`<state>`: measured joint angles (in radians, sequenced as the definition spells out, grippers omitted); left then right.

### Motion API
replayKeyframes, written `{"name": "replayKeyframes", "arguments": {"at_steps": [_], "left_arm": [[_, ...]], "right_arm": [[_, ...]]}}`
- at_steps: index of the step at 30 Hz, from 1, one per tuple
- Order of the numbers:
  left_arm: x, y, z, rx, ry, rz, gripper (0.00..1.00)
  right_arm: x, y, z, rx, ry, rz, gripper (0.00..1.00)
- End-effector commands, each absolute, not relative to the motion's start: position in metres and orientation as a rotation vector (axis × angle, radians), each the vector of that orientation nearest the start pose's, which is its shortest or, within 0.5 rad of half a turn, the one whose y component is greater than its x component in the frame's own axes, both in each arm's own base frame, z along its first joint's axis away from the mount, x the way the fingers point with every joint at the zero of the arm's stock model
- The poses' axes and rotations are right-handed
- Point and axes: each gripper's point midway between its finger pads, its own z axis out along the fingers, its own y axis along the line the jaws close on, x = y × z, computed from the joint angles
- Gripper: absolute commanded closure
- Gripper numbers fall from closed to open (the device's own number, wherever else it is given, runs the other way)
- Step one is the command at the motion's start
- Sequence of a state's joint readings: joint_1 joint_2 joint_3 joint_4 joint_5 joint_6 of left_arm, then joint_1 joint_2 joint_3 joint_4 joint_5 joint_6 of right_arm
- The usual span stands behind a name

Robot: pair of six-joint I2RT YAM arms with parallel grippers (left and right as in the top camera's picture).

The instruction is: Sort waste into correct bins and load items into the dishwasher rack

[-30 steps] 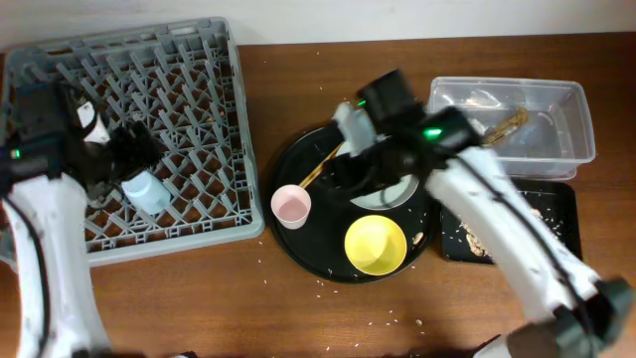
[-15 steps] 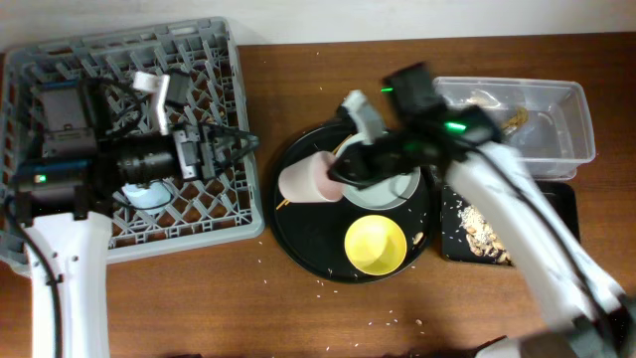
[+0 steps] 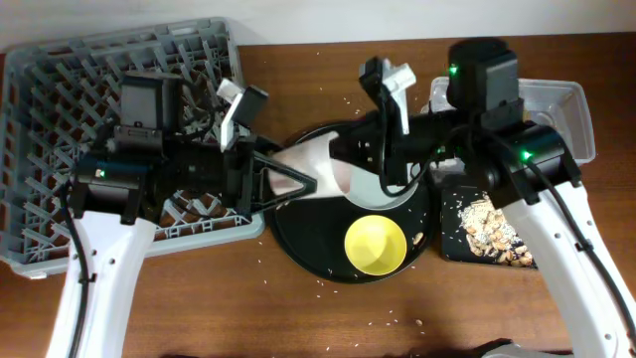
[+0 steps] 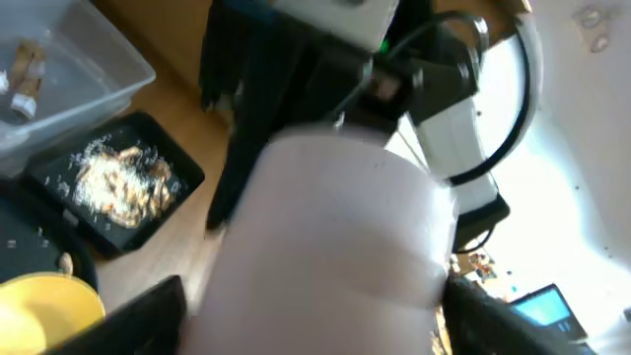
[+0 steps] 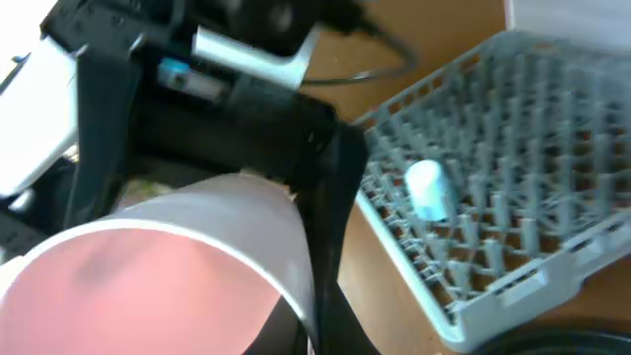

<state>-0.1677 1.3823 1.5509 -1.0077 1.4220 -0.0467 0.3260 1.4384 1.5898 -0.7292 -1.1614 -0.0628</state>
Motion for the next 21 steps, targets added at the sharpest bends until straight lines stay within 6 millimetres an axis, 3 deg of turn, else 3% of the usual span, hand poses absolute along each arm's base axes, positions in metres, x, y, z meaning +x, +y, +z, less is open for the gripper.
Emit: {"name": "replayKeyframes", "arguments": {"at_steps": [1, 5, 8, 9, 10, 11, 12, 13, 16, 18, 19, 21], "left_arm": [[0.22, -0.214, 0.42, 0.862, 1.791, -1.922, 0.01], [0.23, -0.216, 0.416, 0.87, 1.8, -1.829, 0.11], [0.237, -0.216, 0.411, 0.856, 1.827, -1.77, 0.36], [0.241, -0.216, 0.407, 0.841, 1.849, -1.736, 0.39], [0.245, -0.216, 0.404, 0.828, 1.868, -1.705, 0.43], [0.25, -0.216, 0.4, 0.81, 1.894, -1.664, 0.45], [0.257, -0.215, 0.393, 0.784, 1.93, -1.604, 0.45], [0.275, -0.209, 0.375, 0.698, 2.035, -1.449, 0.45], [0.318, -0.163, 0.317, 0.346, 2.359, -0.955, 0.45], [0.333, -0.092, 0.281, -0.074, 2.534, -0.573, 0.46], [0.332, -0.047, 0.267, -0.305, 2.577, -0.343, 0.45], [0.328, -0.007, 0.258, -0.461, 2.584, -0.119, 0.46]], "right_arm": [[0.292, 0.248, 0.398, -0.922, 1.809, 1.311, 0.96], [0.289, 0.25, 0.401, -0.909, 1.813, 1.354, 0.96], [0.289, 0.25, 0.401, -0.907, 1.817, 1.355, 0.95], [0.288, 0.25, 0.4, -0.904, 1.825, 1.358, 0.95], [0.287, 0.249, 0.398, -0.899, 1.839, 1.365, 0.87], [0.288, 0.249, 0.397, -0.895, 1.844, 1.362, 0.54], [0.291, 0.248, 0.395, -0.883, 1.854, 1.34, 0.35], [0.298, 0.243, 0.393, -0.84, 1.883, 1.3, 0.31], [0.318, 0.207, 0.389, -0.622, 1.993, 1.248, 0.28], [0.318, 0.188, 0.354, -0.464, 2.204, 1.168, 0.27], [0.317, 0.181, 0.338, -0.407, 2.295, 1.094, 0.27], [0.309, 0.171, 0.31, -0.342, 2.451, 0.935, 0.25]]}}
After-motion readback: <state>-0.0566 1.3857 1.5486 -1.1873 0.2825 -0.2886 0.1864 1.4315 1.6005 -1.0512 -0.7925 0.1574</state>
